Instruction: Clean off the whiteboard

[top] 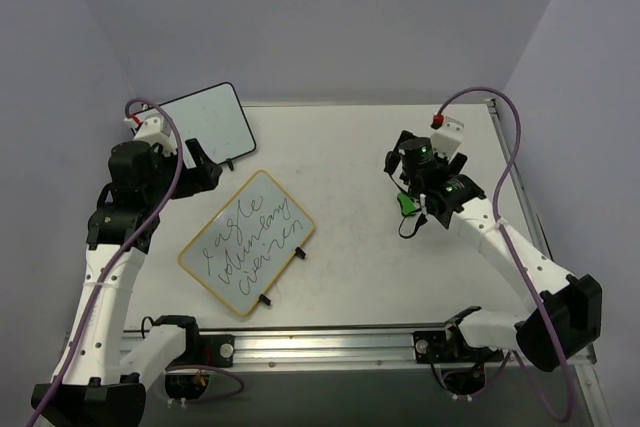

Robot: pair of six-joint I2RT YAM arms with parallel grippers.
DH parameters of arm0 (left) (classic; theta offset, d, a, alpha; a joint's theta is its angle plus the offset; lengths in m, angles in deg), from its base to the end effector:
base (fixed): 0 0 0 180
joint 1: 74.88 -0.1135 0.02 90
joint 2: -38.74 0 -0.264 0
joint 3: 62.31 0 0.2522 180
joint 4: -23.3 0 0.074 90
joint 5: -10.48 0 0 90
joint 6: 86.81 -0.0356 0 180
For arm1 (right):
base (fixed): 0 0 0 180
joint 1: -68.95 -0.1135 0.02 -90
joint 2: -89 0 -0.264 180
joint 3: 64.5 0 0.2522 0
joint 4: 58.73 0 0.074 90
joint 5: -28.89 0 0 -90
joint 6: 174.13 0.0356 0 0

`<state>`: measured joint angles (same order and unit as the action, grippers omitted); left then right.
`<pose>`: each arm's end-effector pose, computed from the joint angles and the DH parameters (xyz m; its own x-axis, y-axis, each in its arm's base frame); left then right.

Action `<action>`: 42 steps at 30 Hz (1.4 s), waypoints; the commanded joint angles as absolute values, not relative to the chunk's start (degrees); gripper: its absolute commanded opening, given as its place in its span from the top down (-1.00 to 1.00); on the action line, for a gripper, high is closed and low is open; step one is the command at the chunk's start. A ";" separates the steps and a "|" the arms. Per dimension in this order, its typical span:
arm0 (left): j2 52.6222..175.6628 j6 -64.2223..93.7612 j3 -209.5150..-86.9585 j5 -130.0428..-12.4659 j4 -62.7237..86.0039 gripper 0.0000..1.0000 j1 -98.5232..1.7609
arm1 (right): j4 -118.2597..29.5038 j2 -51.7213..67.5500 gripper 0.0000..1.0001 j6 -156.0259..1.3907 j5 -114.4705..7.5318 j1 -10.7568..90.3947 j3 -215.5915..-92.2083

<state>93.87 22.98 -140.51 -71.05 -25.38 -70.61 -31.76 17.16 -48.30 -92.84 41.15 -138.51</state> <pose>0.1986 -0.0201 0.3817 -0.4754 -0.3003 -0.8269 0.0480 0.9297 -0.3652 0.2603 0.1161 0.3302 -0.2858 0.4122 -0.8651 0.2380 0.9050 0.3525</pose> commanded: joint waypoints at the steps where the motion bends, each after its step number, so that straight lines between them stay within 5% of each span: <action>1: 92.96 22.79 -140.75 -69.93 -23.77 -0.88 -70.57 | -31.33 14.83 -0.84 -47.11 -94.60 41.78 -134.09; 9: 94.99 23.05 -141.19 -69.32 -23.86 -0.88 -69.26 | -42.85 6.21 -0.35 -56.09 -77.76 50.55 -130.04; 21: 96.57 23.05 -141.46 -69.94 -24.21 -0.88 -66.97 | -52.78 0.14 -0.29 -61.10 -69.11 53.30 -126.17; 42: 97.18 22.79 -141.28 -69.93 -24.13 -0.88 -66.97 | -53.67 -6.46 -0.04 -61.02 -71.92 53.21 -126.87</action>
<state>97.06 23.07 -140.43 -70.26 -25.38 -67.09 -53.09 -6.47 -60.89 -70.85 53.48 -125.95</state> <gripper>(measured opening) 0.940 0.521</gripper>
